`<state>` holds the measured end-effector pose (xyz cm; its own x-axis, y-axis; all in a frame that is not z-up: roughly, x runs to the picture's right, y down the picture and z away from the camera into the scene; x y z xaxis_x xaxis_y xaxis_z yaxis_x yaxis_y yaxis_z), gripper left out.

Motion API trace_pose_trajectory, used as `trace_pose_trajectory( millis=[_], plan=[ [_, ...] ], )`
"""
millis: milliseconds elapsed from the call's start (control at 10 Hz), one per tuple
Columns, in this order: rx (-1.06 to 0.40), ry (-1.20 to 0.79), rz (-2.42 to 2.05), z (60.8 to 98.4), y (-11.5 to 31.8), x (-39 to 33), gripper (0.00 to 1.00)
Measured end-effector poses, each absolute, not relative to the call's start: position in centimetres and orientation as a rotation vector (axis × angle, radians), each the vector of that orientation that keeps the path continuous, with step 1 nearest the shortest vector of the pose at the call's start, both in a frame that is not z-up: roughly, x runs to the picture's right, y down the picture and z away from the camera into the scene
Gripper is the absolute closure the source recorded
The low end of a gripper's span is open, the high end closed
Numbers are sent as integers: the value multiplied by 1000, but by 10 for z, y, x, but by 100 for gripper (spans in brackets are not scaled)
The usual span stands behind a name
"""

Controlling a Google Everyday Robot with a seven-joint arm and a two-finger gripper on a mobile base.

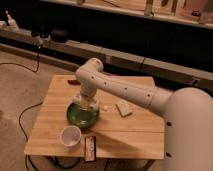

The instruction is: Place the bottle in the ceramic bowl

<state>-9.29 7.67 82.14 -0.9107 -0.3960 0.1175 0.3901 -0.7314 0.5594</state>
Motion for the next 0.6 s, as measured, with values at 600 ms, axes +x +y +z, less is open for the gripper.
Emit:
trace_pose_trajectory(
  millis=[600],
  plan=[
    [-35, -925, -2529, 823, 96, -106, 38]
  ],
)
